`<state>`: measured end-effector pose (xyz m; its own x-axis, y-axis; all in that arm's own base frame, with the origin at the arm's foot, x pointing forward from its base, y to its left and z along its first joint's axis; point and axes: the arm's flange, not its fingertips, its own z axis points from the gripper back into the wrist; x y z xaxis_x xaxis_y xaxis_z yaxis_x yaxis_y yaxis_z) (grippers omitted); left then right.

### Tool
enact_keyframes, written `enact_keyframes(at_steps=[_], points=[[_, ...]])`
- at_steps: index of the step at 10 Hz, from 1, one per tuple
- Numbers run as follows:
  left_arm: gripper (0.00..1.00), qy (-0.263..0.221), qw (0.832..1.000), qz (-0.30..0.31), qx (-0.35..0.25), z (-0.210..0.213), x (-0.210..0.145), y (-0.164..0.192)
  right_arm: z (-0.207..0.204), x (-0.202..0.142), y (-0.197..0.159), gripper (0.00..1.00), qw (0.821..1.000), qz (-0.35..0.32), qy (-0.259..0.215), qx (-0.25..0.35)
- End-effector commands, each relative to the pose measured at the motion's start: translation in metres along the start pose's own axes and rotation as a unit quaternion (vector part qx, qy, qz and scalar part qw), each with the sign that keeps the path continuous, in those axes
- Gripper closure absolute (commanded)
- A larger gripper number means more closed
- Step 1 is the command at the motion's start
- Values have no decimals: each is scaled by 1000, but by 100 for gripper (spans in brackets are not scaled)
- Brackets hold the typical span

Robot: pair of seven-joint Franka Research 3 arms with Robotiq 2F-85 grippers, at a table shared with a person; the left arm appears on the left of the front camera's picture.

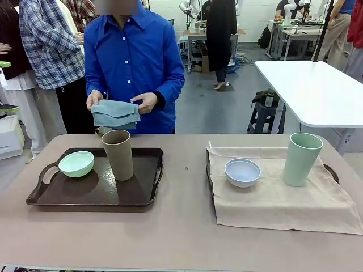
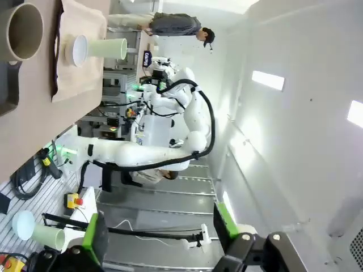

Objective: Set up a tray with a mat and arrange the tableware.
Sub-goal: Pick up the Picnic Bowl and Reusable plastic cup from the Handle tray in front of the human's position and hold them in the air.

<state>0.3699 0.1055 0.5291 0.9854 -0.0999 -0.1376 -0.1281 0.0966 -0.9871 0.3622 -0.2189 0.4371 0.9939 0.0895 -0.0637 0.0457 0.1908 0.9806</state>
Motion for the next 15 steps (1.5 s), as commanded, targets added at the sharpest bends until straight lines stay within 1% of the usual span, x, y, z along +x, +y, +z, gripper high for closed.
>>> enact_keyframes(at_steps=[1, 4, 6, 8, 9, 10, 11, 15], points=[[0, 2, 1000, -3, 6, 15, 6, 9, 1, 1, 10, 0, 992, -75, -97, -17], [0, -13, 999, -19, 42, 49, 0, 30, -3, -8, 12, 0, 991, -90, -98, -10], [0, -1, 998, -38, 53, 67, -2, 39, -3, -12, 13, 0, 990, -93, -104, 7], [0, 9, 997, -55, 53, 75, -2, 41, -2, -16, 17, 0, 991, -92, -100, 1], [0, 12, 997, -64, 49, 73, -6, 39, -3, -19, 19, 0, 992, -91, -92, -3], [0, -8, 998, -39, 51, 65, -2, 41, -7, -21, 20, 0, 993, -86, -78, -11], [0, -8, 998, -39, 51, 65, -2, 41, 1, -14, 12, 0, 992, -84, -91, -9], [0, -8, 998, -39, 51, 65, -2, 41, 1, -14, 12, 0, 992, -84, -91, -9]])
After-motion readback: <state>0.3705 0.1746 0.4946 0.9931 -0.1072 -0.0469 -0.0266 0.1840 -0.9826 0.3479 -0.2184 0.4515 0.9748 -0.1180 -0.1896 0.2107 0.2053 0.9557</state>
